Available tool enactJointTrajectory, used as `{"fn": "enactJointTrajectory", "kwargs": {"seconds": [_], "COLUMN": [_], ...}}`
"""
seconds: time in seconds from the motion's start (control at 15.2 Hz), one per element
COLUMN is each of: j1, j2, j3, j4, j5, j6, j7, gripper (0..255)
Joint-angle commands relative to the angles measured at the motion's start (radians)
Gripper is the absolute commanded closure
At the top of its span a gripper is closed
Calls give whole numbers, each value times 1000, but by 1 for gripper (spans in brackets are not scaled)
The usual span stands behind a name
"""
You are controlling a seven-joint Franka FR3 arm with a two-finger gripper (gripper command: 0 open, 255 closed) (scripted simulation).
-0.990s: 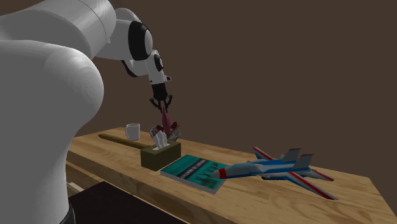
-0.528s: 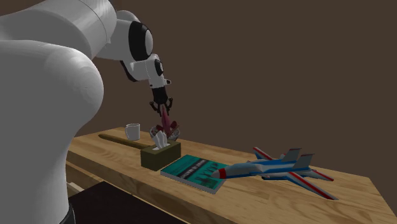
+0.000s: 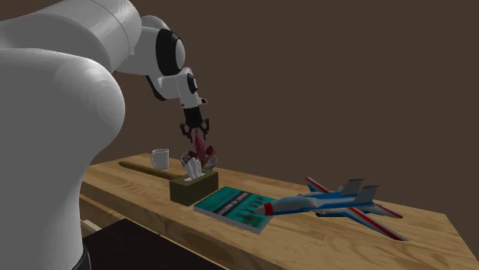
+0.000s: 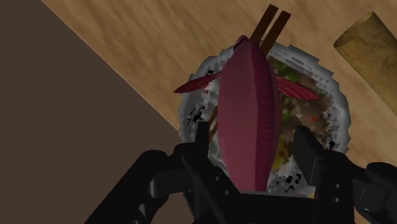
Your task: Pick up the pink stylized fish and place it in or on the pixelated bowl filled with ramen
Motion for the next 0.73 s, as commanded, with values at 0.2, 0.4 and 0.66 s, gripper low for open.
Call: {"fn": "enactJointTrajectory", "kwargs": {"seconds": [0.2, 0.4, 0.66], "j1": [-1, 5, 11], "j2": [15, -30, -49], "j3": [-1, 3, 5], "j4": [9, -2, 25], "j5": [1, 3, 6], "j6": [-4, -40, -86], "j7": [-3, 0, -4], "gripper": [0, 0, 0]}}
